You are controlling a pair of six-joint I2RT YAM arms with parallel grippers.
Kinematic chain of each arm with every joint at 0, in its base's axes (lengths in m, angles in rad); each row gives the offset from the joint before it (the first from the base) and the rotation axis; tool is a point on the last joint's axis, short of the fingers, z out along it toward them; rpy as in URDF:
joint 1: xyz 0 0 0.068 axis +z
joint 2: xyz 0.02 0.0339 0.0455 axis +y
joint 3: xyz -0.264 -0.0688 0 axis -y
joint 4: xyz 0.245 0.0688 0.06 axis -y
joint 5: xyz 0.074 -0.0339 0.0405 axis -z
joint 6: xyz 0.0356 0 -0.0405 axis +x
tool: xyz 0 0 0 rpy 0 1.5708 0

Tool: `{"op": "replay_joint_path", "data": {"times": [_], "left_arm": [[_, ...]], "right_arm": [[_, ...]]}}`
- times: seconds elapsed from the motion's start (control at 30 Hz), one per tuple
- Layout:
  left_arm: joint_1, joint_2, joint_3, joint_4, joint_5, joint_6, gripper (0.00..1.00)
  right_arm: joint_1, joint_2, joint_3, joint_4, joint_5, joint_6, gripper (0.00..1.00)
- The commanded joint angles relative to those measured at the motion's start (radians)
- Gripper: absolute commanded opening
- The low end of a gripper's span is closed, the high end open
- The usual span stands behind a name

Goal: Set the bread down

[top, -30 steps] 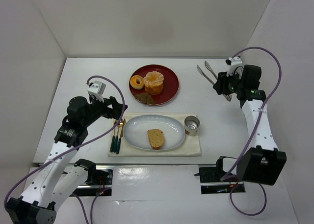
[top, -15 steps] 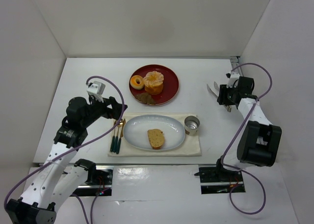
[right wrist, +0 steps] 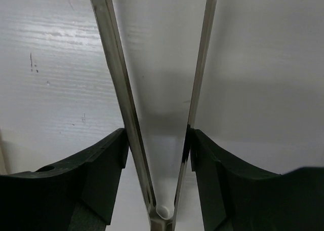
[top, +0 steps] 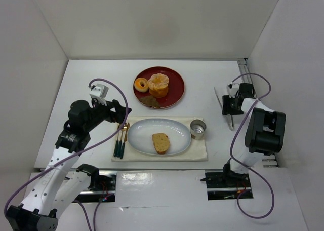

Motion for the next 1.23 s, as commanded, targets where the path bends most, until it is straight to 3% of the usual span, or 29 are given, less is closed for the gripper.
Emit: {"op": "replay_joint_path", "data": {"times": [0.0, 0.17, 0.37, 0.67, 0.87, 1.03, 1.13, 1.2], "left_arm": [[0.003, -0.024, 0.005, 0.045, 0.005, 0.011, 1.00], [0.003, -0.024, 0.005, 0.045, 0.005, 0.011, 1.00], [0.003, -0.033, 0.005, 0.045, 0.005, 0.011, 1.00], [0.003, -0.033, 0.005, 0.045, 0.005, 0.011, 1.00], [0.003, -0.033, 0.005, 0.045, 0.005, 0.011, 1.00], [0.003, -0.033, 0.005, 0.045, 0.014, 0.011, 1.00], [0.003, -0.033, 0.005, 0.045, 0.014, 0.011, 1.00], [0.003, -0.033, 0.005, 0.045, 0.014, 0.011, 1.00]], "right_arm": [[0.018, 0.003, 0.042, -0.032, 0.031, -0.023, 0.67], [0.018, 0.003, 0.051, -0.045, 0.021, -0.033, 0.82], [0.018, -0.175, 0.051, -0.063, 0.001, -0.033, 1.00], [0.018, -0.402, 0.041, -0.098, -0.099, -0.011, 1.00], [0.055, -0.359, 0.030, -0.089, 0.071, 0.222, 1.00], [0.055, -0.360, 0.004, -0.091, 0.019, 0.170, 1.00], [0.055, -0.456, -0.033, -0.062, -0.063, 0.096, 1.00], [0.055, -0.511, -0.067, -0.011, -0.053, 0.147, 1.00]]}}
